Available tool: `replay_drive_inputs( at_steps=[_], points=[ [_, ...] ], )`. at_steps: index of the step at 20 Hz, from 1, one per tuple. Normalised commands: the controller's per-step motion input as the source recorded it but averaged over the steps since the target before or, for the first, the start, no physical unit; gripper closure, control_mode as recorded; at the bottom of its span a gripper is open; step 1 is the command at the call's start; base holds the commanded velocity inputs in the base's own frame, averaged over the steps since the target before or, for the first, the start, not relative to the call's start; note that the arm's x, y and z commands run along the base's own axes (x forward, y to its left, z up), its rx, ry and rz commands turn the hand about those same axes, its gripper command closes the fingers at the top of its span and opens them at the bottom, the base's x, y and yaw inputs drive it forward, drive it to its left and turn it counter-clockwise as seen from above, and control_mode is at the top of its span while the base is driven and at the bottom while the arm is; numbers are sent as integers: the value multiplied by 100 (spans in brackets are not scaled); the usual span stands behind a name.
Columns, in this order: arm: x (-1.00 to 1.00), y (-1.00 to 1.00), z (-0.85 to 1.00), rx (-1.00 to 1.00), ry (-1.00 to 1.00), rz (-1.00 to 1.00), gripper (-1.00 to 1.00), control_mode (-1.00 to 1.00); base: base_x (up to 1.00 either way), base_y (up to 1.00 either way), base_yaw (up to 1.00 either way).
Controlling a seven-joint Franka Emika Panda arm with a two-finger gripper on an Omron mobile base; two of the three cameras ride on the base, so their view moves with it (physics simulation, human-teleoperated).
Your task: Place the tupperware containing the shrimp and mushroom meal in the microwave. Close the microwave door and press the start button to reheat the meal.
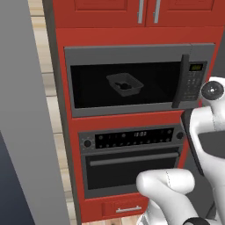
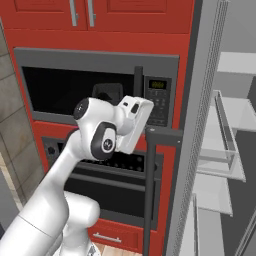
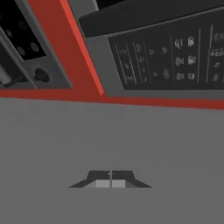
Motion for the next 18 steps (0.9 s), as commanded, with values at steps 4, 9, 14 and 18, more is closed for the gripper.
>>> replay_drive_inputs(
  at_steps=[4, 9, 14, 18],
  points=[
    [0, 0, 0, 0, 0, 16, 100, -100, 0, 0, 0],
    [0, 0, 0, 0, 0, 15, 100, -100, 0, 0, 0],
    [0, 3, 0, 0, 0, 9, 100, -100, 0, 0, 0],
    [0, 18, 0, 0, 0, 2, 100, -100, 0, 0, 0]
  ],
)
